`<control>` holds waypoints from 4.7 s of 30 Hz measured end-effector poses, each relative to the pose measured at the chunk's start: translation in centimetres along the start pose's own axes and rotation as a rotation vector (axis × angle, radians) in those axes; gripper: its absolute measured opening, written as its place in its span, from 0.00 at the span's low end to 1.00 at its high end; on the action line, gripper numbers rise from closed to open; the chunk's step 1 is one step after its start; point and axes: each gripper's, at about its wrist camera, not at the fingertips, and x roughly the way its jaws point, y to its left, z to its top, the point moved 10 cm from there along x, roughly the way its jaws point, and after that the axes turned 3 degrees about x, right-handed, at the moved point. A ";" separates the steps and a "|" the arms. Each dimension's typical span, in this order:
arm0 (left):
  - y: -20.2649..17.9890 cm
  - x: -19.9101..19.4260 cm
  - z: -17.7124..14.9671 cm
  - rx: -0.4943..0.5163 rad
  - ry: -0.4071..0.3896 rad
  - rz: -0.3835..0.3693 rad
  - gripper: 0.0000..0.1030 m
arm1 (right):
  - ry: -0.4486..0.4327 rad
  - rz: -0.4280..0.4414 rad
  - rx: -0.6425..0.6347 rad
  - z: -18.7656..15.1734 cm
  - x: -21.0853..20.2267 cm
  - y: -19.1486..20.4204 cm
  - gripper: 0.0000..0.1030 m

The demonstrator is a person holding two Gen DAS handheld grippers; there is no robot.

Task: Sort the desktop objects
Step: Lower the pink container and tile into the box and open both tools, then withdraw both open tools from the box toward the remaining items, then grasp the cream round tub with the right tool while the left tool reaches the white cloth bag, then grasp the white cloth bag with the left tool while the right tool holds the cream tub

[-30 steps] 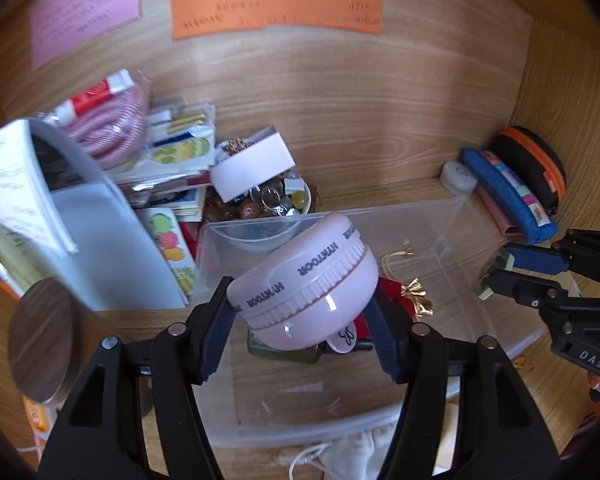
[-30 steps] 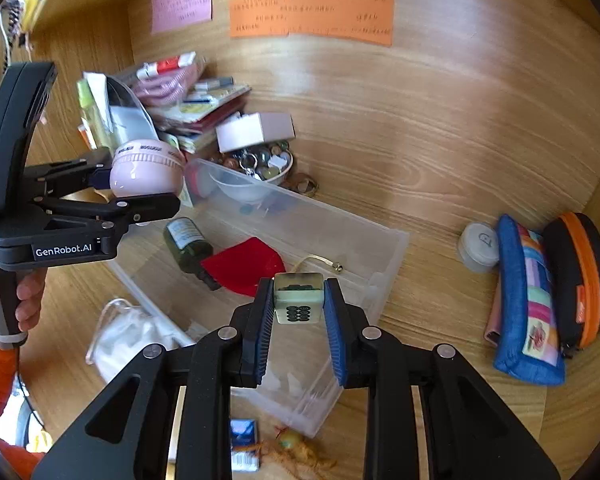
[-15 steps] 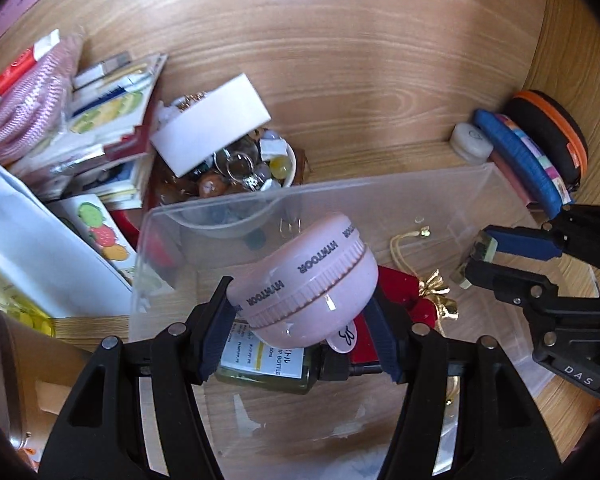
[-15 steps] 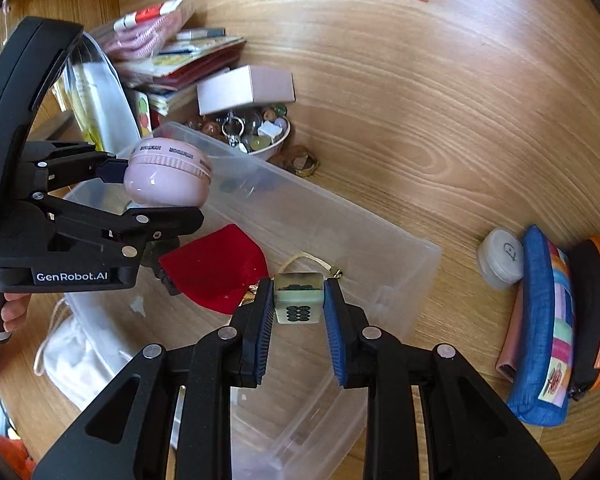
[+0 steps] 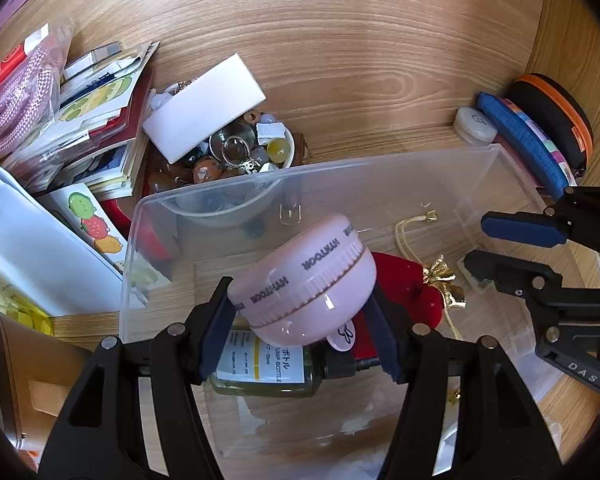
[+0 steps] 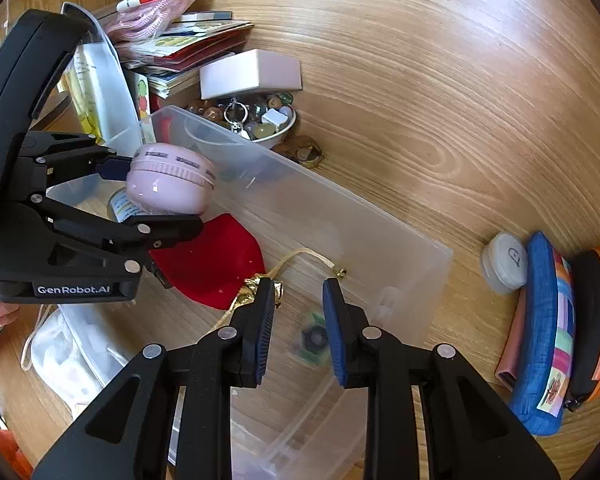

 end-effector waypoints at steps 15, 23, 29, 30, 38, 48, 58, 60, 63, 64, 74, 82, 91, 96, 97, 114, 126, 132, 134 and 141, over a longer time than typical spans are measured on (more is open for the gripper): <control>0.1 -4.2 1.0 0.016 -0.085 0.040 0.85 | -0.084 -0.014 0.038 0.7 -3.2 -0.6 0.39; 0.3 -7.0 0.2 0.004 -0.113 0.066 0.87 | -0.136 -0.050 0.039 0.4 -6.0 -0.2 0.56; 0.2 -9.2 -0.4 -0.007 -0.147 0.087 0.88 | -0.172 -0.070 0.023 0.0 -8.6 0.6 0.60; 0.3 -9.6 -0.6 -0.010 -0.152 0.093 0.88 | -0.176 -0.071 0.022 -0.1 -8.9 0.8 0.60; 0.4 -12.1 -2.0 -0.033 -0.180 0.104 0.88 | -0.219 -0.090 0.022 -1.4 -11.7 1.8 0.71; 0.2 -15.1 -4.2 -0.034 -0.217 0.127 0.92 | -0.263 -0.090 0.054 -3.7 -14.9 2.5 0.72; -0.7 -15.8 -7.7 -0.028 -0.214 0.133 0.95 | -0.264 -0.069 0.107 -7.3 -16.1 2.7 0.72; -1.1 -15.4 -8.7 -0.024 -0.204 0.128 0.95 | -0.252 -0.073 0.114 -8.5 -15.8 2.9 0.72; -1.6 -14.8 -10.0 -0.018 -0.185 0.127 0.95 | -0.230 -0.057 0.121 -10.0 -15.1 3.4 0.72; -1.8 -14.5 -10.4 -0.015 -0.178 0.126 0.95 | -0.225 -0.053 0.122 -10.3 -14.8 3.6 0.72; -1.8 -12.0 -13.7 -0.018 -0.104 0.110 0.95 | -0.156 0.057 0.089 -12.0 -11.1 6.9 0.73; -1.0 -10.3 -15.8 -0.058 -0.043 0.068 0.95 | -0.072 0.092 0.051 -12.0 -6.8 8.4 0.73; -2.5 -9.1 -16.2 -0.054 -0.018 -0.026 0.95 | -0.072 0.149 0.073 -11.5 -5.3 8.5 0.66; -3.6 -8.1 -16.0 -0.043 -0.005 -0.045 0.95 | -0.083 0.153 0.104 -11.4 -5.8 7.8 0.65; -3.8 -8.0 -15.9 -0.044 -0.003 -0.050 0.95 | -0.091 0.151 0.112 -11.3 -6.1 7.6 0.65; -8.1 -5.4 -13.1 0.004 -0.007 -0.097 0.82 | -0.132 0.084 0.131 -11.7 -9.3 3.9 0.65; -7.8 -6.8 -12.2 -0.002 -0.081 -0.098 0.36 | -0.175 0.063 0.138 -10.3 -11.2 2.7 0.65; -7.5 -8.4 -11.8 0.018 -0.126 -0.068 0.34 | -0.186 0.048 0.129 -9.6 -11.9 2.7 0.65; -7.2 -9.2 -11.5 0.018 -0.145 -0.061 0.34 | -0.192 0.045 0.127 -9.4 -12.2 2.8 0.65; -6.2 -11.3 -10.8 0.005 -0.190 -0.057 0.34 | -0.214 0.035 0.124 -8.6 -13.3 2.8 0.65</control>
